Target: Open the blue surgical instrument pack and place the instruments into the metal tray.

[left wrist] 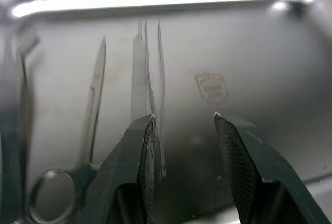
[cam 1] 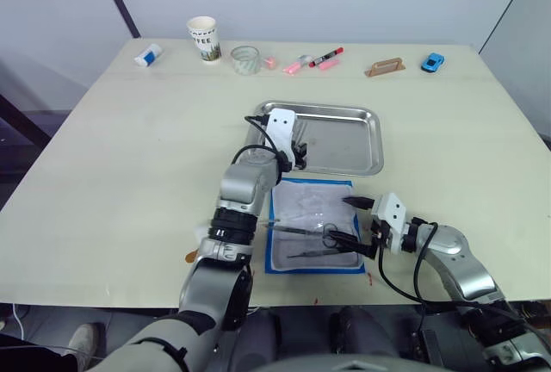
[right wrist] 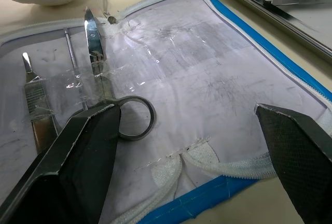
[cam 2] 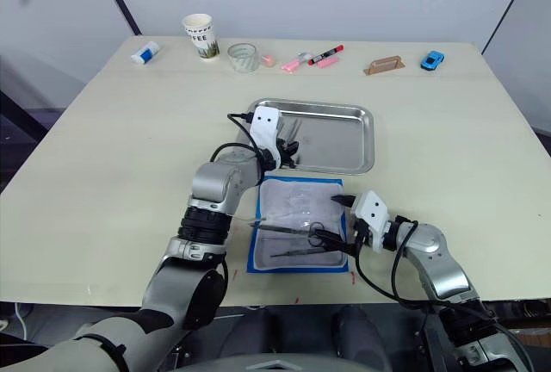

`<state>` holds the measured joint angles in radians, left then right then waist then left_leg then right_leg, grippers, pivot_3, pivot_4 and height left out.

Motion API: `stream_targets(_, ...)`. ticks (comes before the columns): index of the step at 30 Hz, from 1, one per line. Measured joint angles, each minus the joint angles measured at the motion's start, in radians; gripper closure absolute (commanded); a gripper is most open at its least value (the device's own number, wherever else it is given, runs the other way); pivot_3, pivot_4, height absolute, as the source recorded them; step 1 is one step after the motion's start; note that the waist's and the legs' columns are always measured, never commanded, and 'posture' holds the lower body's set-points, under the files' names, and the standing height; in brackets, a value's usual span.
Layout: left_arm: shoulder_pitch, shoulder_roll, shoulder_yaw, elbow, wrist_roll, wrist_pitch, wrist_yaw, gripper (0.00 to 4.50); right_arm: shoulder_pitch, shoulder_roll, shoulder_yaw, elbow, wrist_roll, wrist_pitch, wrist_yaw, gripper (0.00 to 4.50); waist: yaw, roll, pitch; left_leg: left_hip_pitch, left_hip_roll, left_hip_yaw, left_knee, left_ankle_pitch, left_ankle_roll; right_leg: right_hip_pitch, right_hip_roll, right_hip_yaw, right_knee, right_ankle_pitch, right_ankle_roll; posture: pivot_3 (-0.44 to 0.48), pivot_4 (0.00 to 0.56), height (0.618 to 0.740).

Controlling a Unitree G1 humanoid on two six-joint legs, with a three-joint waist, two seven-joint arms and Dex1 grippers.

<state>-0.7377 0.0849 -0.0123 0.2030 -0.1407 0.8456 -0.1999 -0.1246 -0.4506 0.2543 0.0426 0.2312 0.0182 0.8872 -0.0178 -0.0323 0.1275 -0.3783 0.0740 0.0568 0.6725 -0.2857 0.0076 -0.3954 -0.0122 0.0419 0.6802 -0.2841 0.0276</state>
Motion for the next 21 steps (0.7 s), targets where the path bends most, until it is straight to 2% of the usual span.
stream_targets(3, 0.009, 0.039, -0.003, -0.055, -0.020, -0.036, -0.078, 2.59, 0.000, 0.001, 0.000, 0.000, 0.000, 0.000, -0.001, 0.00, 0.000, 0.000, 0.000, 0.000, 0.000, 0.000, 0.000, 0.000, 0.000, 0.000, 0.000, 0.000, 0.000, 0.000, 0.000, 0.000, 0.150, 0.718)
stream_targets(5, 0.033, 0.089, -0.021, -0.095, -0.048, -0.078, -0.176, 2.59, 0.001, 0.005, 0.000, 0.000, -0.002, 0.000, -0.001, 0.00, -0.003, 0.000, 0.000, 0.001, 0.000, 0.001, -0.001, 0.001, -0.001, 0.000, 0.000, 0.001, 0.000, 0.000, 0.000, 0.000, 0.150, 0.718)
stream_targets(9, 0.107, 0.258, -0.039, -0.154, -0.130, -0.208, -0.479, 2.59, 0.001, 0.007, 0.000, -0.001, -0.004, 0.000, -0.004, 0.00, -0.005, 0.001, 0.000, 0.001, 0.000, 0.000, -0.002, 0.003, -0.005, 0.000, 0.000, 0.000, 0.000, 0.000, -0.001, 0.000, 0.150, 0.718)
stream_targets(12, 0.152, 0.358, -0.037, -0.154, -0.184, -0.289, -0.679, 2.59, 0.002, 0.007, -0.002, -0.001, -0.004, 0.000, -0.004, 0.00, -0.003, 0.001, 0.000, 0.001, 0.000, 0.001, -0.002, 0.002, -0.004, 0.000, -0.001, -0.001, 0.000, 0.000, -0.001, 0.000, 0.150, 0.718)
stream_targets(13, 0.155, 0.367, -0.037, -0.154, -0.189, -0.295, -0.697, 2.59, 0.002, 0.007, -0.003, -0.001, -0.004, 0.000, -0.005, 0.00, -0.002, 0.001, 0.000, 0.001, 0.000, 0.000, -0.002, 0.002, -0.004, 0.000, -0.001, -0.001, 0.000, 0.000, -0.001, 0.000, 0.150, 0.718)
stream_targets(16, 0.173, 0.458, -0.039, -0.149, -0.231, -0.352, -0.880, 2.59, 0.003, 0.010, -0.003, -0.002, -0.004, 0.001, -0.005, 0.00, -0.002, 0.001, 0.000, 0.001, 0.000, 0.000, -0.002, 0.002, -0.004, -0.001, 0.000, -0.001, 0.000, 0.000, -0.001, 0.000, 0.150, 0.718)
stream_targets(21, 0.223, 0.583, -0.036, -0.089, -0.240, -0.464, -1.087, 2.59, 0.016, 0.011, -0.013, -0.015, -0.004, 0.004, -0.008, 0.00, 0.002, 0.001, 0.001, 0.000, 0.000, 0.000, -0.003, 0.002, -0.004, -0.001, 0.000, -0.001, -0.001, 0.000, -0.001, 0.000, 0.150, 0.718)
